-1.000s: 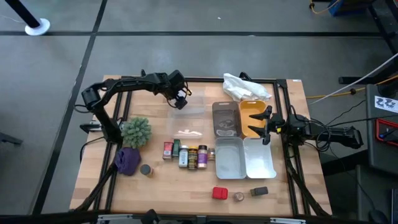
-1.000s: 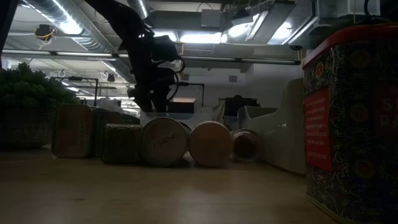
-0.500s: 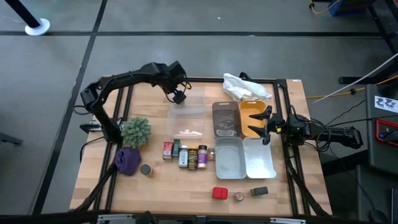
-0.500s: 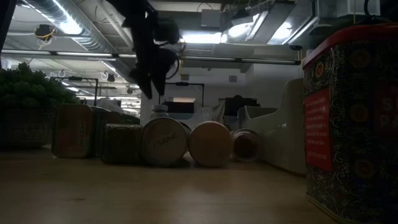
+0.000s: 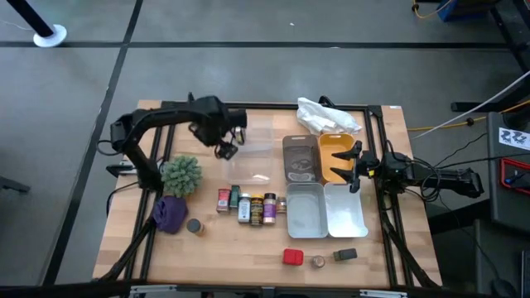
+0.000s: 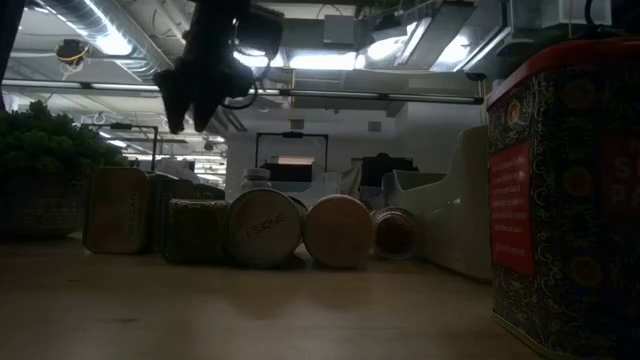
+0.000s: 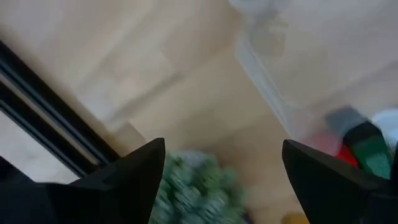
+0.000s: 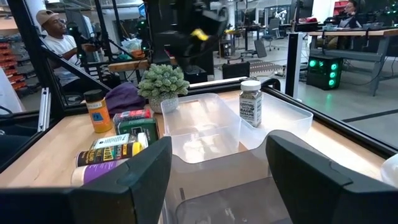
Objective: Sort spices by type
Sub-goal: Put the top red seasoning can into the black transparent bin
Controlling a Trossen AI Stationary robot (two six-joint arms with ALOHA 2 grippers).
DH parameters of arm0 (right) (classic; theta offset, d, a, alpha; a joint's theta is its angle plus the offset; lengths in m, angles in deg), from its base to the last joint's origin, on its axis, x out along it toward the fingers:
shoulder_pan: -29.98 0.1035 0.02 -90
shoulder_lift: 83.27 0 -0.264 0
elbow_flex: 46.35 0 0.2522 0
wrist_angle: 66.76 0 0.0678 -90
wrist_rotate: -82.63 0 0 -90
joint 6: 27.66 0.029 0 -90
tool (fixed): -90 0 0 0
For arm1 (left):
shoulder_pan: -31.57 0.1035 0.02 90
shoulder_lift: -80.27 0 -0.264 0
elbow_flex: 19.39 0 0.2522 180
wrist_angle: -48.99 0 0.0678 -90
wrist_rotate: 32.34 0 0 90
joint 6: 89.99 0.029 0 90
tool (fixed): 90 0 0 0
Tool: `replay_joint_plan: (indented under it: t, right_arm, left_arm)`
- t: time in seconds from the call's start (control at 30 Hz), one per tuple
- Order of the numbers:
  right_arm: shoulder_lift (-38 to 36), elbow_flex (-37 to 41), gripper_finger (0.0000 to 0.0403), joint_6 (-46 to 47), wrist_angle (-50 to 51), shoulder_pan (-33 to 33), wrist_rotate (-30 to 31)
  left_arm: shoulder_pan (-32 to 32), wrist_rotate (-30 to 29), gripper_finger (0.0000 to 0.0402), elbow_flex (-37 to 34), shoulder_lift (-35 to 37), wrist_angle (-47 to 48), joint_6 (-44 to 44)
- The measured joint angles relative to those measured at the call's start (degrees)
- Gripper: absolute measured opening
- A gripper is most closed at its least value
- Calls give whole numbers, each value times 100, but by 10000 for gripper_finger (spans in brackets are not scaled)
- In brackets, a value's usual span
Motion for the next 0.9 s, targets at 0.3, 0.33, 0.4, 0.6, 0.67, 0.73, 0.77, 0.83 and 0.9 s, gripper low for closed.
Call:
replay_joint_plan:
  t: [0.3,0.33,0.4,0.6,0.67,0.73,0.77,0.83,0.9]
  right_arm:
    - [0,0,260,0,41,2,-9]
    - [0,0,260,0,44,0,-9]
    - [-2,0,260,0,49,1,-11]
    - [-2,0,260,0,57,1,-20]
    - [-2,2,260,0,61,0,-20]
    - [-2,1,260,0,63,1,-19]
    - [-1,1,260,0,65,0,-17]
    - [-1,2,260,0,68,2,-19]
    - [-2,1,260,0,68,0,-17]
  left_arm:
    - [-1582,110,308,-104,0,-55,-1664]
    - [-1751,105,308,-106,0,-79,-1878]
    - [-2046,104,308,-104,0,-165,-2303]
    - [-2751,-161,308,-106,0,-782,-3384]
    - [-2931,-389,308,-106,0,-815,-3731]
    - [-3103,-600,308,-106,0,-798,-4117]
    - [-3182,-681,308,-106,0,-795,-4279]
    - [-3332,-825,308,-106,0,-798,-4551]
    - [-3469,-970,308,-106,-25,-804,-4825]
